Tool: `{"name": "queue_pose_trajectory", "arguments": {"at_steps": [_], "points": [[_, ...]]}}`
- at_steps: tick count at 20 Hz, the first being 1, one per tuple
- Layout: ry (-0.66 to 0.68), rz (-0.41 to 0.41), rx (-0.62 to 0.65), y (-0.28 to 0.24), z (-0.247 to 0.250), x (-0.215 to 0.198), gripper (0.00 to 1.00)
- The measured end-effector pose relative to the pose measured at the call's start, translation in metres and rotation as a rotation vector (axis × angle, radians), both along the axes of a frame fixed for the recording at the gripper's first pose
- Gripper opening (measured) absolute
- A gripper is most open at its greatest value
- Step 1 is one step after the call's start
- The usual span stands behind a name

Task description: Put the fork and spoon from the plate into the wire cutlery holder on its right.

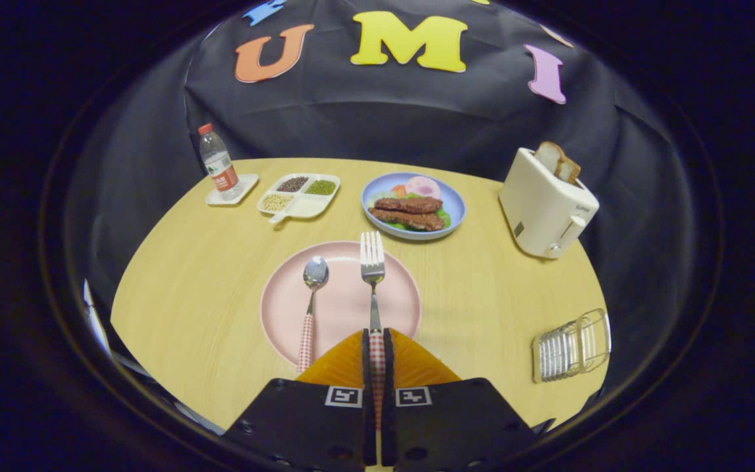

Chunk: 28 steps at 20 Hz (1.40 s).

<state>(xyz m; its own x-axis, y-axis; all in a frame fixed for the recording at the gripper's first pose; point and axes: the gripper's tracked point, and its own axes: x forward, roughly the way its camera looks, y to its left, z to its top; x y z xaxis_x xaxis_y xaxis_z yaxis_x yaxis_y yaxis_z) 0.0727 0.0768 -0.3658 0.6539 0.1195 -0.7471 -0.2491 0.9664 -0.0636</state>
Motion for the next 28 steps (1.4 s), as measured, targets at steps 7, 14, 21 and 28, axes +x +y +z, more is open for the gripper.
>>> {"name": "queue_pose_trajectory", "arguments": {"at_steps": [7,14,21,28], "points": [[-0.079,-0.035,0.049,-0.057,0.063,-0.027,0.04],[-0.101,-0.162,0.076,-0.140,0.099,-0.034,0.04],[-0.030,-0.275,0.064,-0.217,0.106,-0.035,0.04],[0.099,-0.294,0.030,-0.261,0.099,-0.025,0.05]]}}
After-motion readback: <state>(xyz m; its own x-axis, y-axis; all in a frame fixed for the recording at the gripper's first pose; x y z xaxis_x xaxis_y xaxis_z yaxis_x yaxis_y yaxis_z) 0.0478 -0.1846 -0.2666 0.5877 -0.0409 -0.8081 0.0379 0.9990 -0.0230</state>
